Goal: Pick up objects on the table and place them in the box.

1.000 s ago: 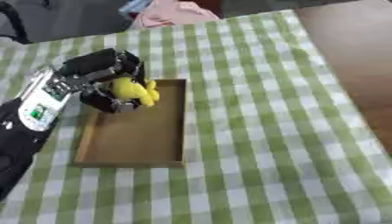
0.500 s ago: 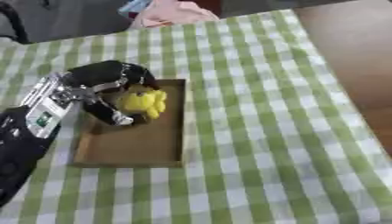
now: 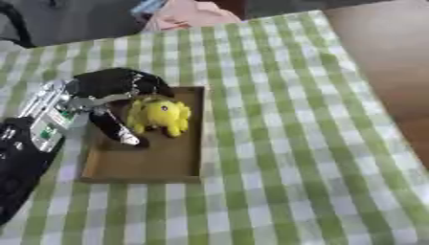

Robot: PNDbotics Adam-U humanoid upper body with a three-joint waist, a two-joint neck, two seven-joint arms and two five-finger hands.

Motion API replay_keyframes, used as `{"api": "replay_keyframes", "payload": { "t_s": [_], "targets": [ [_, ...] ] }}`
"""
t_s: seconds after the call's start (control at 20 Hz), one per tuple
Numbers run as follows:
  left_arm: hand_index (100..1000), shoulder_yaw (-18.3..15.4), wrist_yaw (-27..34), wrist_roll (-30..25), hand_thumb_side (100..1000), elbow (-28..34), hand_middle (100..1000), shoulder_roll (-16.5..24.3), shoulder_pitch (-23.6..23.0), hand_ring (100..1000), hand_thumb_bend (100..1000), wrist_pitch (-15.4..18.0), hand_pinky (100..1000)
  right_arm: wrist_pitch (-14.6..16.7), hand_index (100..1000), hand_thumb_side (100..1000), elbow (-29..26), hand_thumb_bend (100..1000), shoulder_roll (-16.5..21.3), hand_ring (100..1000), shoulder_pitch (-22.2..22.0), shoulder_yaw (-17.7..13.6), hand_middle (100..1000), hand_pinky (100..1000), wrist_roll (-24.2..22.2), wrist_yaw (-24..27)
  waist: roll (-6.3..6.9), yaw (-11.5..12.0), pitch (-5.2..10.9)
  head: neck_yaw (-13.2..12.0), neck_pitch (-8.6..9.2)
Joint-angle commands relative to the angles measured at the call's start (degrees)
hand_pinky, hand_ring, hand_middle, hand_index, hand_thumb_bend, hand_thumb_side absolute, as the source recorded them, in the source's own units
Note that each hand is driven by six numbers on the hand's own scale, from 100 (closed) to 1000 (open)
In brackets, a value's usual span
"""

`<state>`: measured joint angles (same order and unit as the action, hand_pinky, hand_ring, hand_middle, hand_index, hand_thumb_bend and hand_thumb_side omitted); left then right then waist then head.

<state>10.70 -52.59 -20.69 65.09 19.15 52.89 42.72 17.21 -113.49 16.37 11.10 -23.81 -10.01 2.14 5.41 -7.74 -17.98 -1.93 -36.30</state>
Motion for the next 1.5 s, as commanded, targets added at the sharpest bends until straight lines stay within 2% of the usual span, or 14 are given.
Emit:
{"api": "replay_keyframes", "payload": {
  "t_s": [0.05,0.1,0.25,0.4,0.7,0.9,1.15,1.2,1.5],
  "targets": [
    [836,-2.1,2.3,0.1,237,3.0,737,2.5,1.0,749,398,1.8,482,0.1,851,856,-1.1,100,0.7,691,0.4,-0.4,590,777,-0.1,0.1,-0.38,0.1,1.29,0.1,-0.26],
    [800,-2.9,3.8,1.7,226,4.4,715,3.0,1.0,733,315,1.0,443,0.1,851,846,-1.1,100,0.7,691,0.3,-0.4,590,777,-0.1,0.1,-0.39,0.2,1.31,0.2,-0.24],
    [776,-5.2,11.0,6.5,216,8.8,710,5.3,0.7,717,276,-1.8,413,0.3,850,841,-1.1,100,1.0,691,0.3,-0.6,591,777,0.1,0.1,-0.34,0.4,1.42,0.5,-0.21],
    [723,-7.2,18.3,9.0,213,13.1,687,8.3,-0.4,687,235,-4.4,380,0.5,850,840,-1.1,100,1.3,692,0.3,-0.8,591,777,0.4,0.1,-0.33,0.5,1.49,0.8,-0.18],
    [667,-14.2,33.0,13.5,239,21.6,644,14.6,-5.3,641,200,-10.5,362,0.7,850,844,-1.1,100,1.5,692,0.2,-1.2,591,777,1.0,-0.1,-0.53,0.9,1.35,1.2,-0.01],
    [644,-19.6,40.2,18.6,289,26.3,615,17.1,-9.8,612,190,-15.2,358,1.0,850,836,-1.1,100,1.6,693,0.4,-1.5,592,776,1.6,-0.2,-0.80,1.2,1.09,1.4,0.08],
    [632,-25.1,47.0,25.1,347,30.8,603,17.4,-16.1,600,203,-17.8,366,1.9,847,821,-1.1,100,2.1,692,0.4,-2.1,591,775,3.0,-0.1,-1.37,1.4,0.96,1.3,-0.18],
    [630,-25.8,48.1,25.9,390,31.4,601,17.1,-17.1,599,222,-18.1,369,2.1,847,819,-1.1,100,2.3,692,0.4,-2.2,592,775,3.3,0.0,-1.51,1.5,0.96,1.2,-0.24],
    [628,-30.6,54.5,27.4,501,34.9,598,13.1,-23.3,596,213,-18.8,384,3.3,846,807,-1.1,100,2.6,693,0.1,-2.3,593,774,4.5,0.6,-2.72,2.0,0.99,1.1,-0.47]
  ]
}}
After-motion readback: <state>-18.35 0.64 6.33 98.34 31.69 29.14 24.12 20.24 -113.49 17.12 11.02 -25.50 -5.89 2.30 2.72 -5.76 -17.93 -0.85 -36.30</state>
